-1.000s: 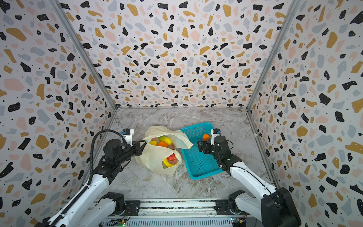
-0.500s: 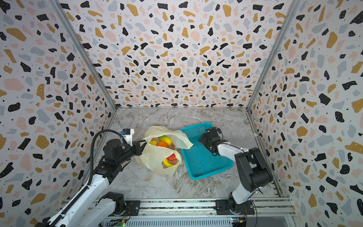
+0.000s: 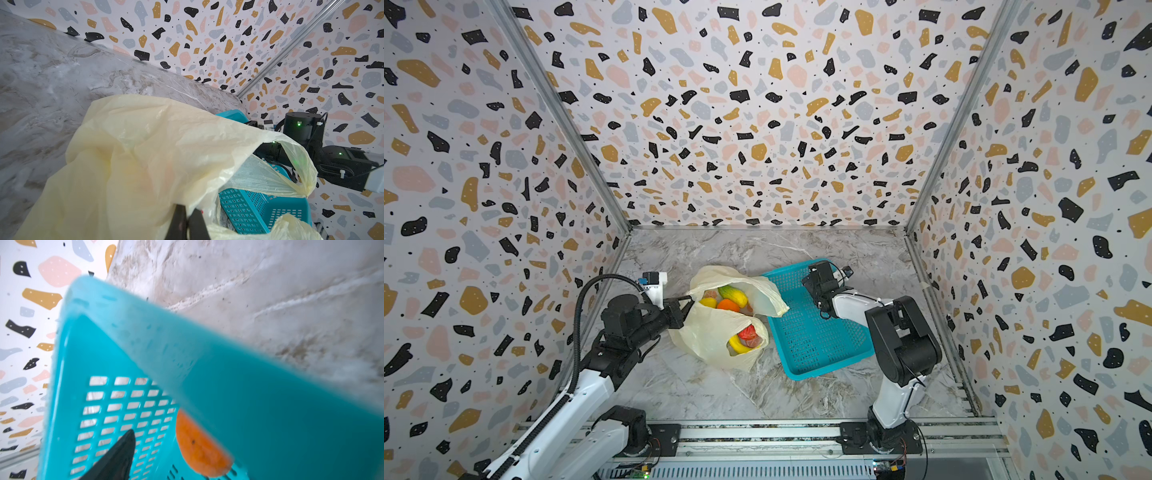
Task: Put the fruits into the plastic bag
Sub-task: 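Lower the right gripper into the basket and close on the orange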
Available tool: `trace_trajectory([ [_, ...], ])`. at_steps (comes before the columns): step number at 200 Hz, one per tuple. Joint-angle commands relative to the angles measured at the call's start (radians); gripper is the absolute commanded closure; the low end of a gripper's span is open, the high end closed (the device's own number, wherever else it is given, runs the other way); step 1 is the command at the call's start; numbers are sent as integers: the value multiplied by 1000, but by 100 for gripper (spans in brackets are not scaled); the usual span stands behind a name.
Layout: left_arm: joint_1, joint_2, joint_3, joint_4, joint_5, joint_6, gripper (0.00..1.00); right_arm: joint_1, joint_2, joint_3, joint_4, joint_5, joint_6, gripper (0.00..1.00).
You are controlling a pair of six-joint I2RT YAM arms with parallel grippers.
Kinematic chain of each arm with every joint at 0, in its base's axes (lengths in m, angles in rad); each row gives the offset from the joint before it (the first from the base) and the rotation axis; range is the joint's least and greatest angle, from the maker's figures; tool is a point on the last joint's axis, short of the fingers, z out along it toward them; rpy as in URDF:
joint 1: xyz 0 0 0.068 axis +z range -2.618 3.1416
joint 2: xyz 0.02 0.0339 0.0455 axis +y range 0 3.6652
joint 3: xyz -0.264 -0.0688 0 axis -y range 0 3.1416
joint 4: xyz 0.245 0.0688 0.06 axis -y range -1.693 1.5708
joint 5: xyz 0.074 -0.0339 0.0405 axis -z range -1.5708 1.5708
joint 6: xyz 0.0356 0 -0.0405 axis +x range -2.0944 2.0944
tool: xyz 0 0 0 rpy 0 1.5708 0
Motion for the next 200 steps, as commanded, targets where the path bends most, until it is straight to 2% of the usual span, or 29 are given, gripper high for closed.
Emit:
trace_trajectory([
  [1, -4, -16, -3, 42, 2, 11, 100, -10, 47, 14, -23, -30, 28, 25],
  [39, -4, -15, -5, 42, 0, 15, 100, -11, 89, -2, 19, -96, 17, 34],
  [69, -3, -14, -8, 45, -1, 15, 100, -10, 76, -34, 60, -124, 1, 46],
  [81, -4, -15, -7, 43, -2, 14, 100, -10, 62, -44, 70, -145, -15, 46],
  [90, -4, -14, -4, 42, -1, 14, 100, -9, 52, -49, 68, -164, -29, 44],
  [110, -3, -12, -6, 43, -2, 14, 100, 6, 20, -54, 29, -176, -77, 27],
  [125, -4, -12, -6, 45, 0, 11, 100, 19, 0, -69, 16, -177, -126, 21],
  [150, -3, -11, -7, 45, 2, 11, 100, 22, -11, -87, -21, -218, -185, 19],
  [200, -4, -9, -5, 45, 3, 10, 100, 54, -21, -109, -52, -208, -273, 19],
])
